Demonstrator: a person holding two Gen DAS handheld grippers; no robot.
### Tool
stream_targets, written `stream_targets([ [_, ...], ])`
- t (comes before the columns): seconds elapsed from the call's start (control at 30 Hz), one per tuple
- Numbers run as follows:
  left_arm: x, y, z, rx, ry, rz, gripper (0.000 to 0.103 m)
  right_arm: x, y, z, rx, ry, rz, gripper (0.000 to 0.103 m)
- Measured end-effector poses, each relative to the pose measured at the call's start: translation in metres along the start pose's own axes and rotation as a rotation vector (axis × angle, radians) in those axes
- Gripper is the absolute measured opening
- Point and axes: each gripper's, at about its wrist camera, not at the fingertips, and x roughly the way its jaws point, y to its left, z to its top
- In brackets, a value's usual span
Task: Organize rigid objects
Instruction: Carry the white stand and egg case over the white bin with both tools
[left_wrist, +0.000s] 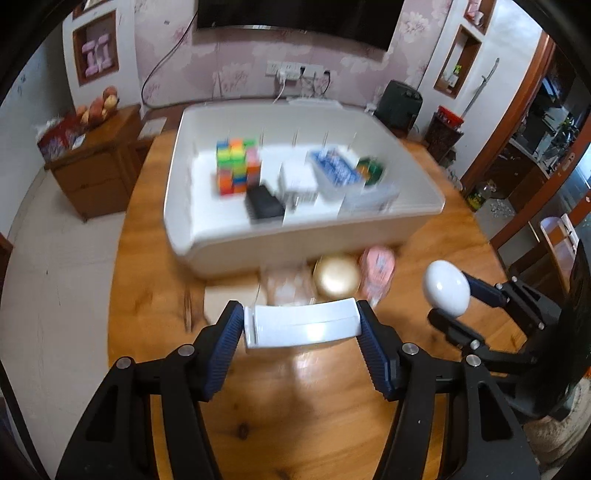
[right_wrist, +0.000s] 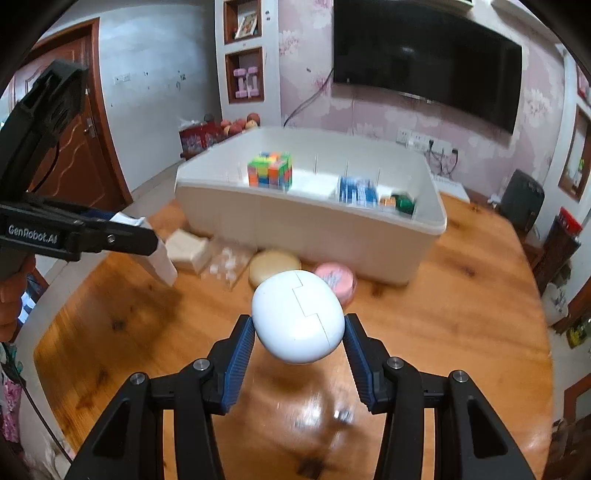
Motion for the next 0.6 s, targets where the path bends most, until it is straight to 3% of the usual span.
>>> stream_targets([
  [0.3,-0.026,-0.014,0.089,0.036,-0.112,0.057,0.065,-0.010,-0.016,0.081,-0.024,-0.093,-0.075,0.050],
  [0.6,-0.011,0.005,0.136,-0.040,-0.124,0.105,0.065,-0.007,-0.042,0.158,-0.005,-0.188,-0.173,0.050],
])
